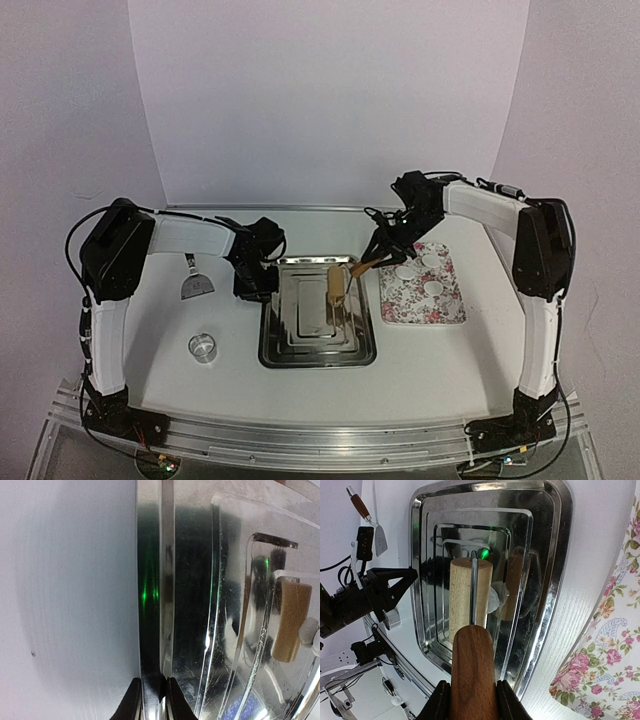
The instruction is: Roll out the dumpling wrappers from the dough
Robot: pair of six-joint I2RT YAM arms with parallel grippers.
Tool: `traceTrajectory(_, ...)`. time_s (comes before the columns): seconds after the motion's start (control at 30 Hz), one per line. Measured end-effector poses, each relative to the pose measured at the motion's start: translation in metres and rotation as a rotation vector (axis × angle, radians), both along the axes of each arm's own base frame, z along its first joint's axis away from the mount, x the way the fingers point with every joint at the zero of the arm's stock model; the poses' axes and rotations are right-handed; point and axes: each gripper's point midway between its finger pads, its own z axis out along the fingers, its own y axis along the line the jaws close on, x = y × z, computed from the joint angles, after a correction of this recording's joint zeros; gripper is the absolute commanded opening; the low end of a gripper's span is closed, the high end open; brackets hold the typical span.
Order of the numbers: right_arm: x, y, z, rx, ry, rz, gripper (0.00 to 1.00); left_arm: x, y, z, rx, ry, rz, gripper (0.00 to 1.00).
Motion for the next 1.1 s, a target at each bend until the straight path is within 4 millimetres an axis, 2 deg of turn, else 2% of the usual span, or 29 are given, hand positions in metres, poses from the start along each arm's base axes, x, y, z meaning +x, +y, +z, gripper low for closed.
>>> traceTrajectory(1.1, 0.003, -0.002, -0.013, -0.042, -0.004, 0.005, 0.0, 0.0, 0.0, 0.0, 0.0, 0.0, 0.001, 0.0)
